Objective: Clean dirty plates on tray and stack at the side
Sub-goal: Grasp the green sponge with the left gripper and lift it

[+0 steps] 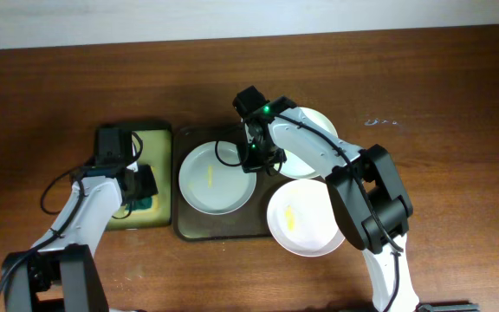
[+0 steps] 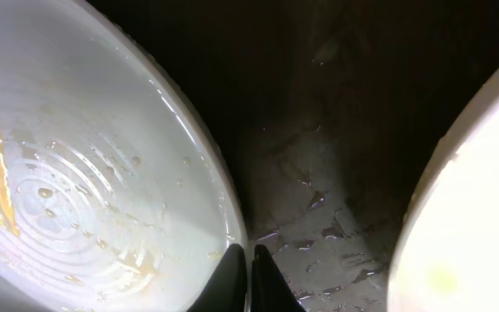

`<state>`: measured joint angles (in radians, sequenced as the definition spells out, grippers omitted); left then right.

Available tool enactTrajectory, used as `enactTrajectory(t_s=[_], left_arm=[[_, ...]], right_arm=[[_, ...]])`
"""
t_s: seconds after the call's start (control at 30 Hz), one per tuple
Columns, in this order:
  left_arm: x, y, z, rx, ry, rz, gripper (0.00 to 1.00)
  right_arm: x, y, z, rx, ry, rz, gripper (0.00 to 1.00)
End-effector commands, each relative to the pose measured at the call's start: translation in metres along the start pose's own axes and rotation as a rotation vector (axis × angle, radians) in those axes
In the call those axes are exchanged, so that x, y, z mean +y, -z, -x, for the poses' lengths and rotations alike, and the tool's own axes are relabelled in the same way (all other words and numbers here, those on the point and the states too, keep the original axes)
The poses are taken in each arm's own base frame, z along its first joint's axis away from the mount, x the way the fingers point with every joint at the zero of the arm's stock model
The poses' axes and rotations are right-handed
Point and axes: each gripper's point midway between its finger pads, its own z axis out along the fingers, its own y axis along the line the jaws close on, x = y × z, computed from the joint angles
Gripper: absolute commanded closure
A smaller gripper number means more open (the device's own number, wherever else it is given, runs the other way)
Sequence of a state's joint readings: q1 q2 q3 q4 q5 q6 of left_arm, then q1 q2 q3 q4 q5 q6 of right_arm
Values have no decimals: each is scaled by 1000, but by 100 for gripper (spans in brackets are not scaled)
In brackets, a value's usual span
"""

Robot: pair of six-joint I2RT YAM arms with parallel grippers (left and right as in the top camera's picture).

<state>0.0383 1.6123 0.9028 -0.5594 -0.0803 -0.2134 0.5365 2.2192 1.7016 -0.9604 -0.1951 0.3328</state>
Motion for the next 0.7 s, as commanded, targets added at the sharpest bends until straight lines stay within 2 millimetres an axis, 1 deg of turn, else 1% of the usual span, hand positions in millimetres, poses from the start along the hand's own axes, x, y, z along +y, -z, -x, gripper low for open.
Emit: enactTrajectory(t_s=[0.0, 0.03, 0.07, 0.1, 0.13, 0.23, 0.27, 0.37, 0.4, 0.43, 0.5, 0.53, 0.6, 0.63, 0.67], left_arm=[[5, -11, 11, -26, -22, 46, 51], [5, -22, 7, -3, -25, 51, 49], [5, -28, 4, 14, -27, 55, 48], [4, -25, 9, 3, -25, 52, 56], [2, -16, 18, -17, -23, 45, 100], [-2, 30, 53, -133, -11, 21, 100], [-3, 48, 66, -193, -3, 7, 100], [1, 98, 89, -362, 19, 0, 100], [1, 117, 101, -442, 31, -8, 100], [2, 149, 116, -567, 49, -25, 100], [7, 186, 135, -719, 80, -28, 100], [7, 192, 137, -739, 84, -31, 100], [6, 186, 132, -707, 81, -33, 100], [-2, 192, 124, -696, 67, -69, 100], [14, 195, 131, -737, 108, 27, 100]], right_arm=[[-3, -5, -2, 7, 2, -27, 96], [-3, -5, -2, 7, 2, -27, 96], [-3, -5, -2, 7, 2, -27, 96], [-3, -5, -2, 8, 2, -27, 96], [-3, -5, -2, 7, 2, -27, 96], [-3, -5, -2, 6, 3, -27, 96], [-3, -5, -2, 8, 2, -27, 96], [-3, -5, -2, 9, 2, -28, 96], [-3, -5, -2, 9, 2, -27, 96], [-3, -5, -2, 8, 2, -27, 96], [-3, -5, -1, 5, 3, -26, 96], [-3, -5, -1, 5, 3, -27, 96], [-3, -5, -1, 5, 3, -26, 96], [-3, -5, -1, 5, 3, -26, 96], [-2, -5, 1, -3, 4, -23, 96]])
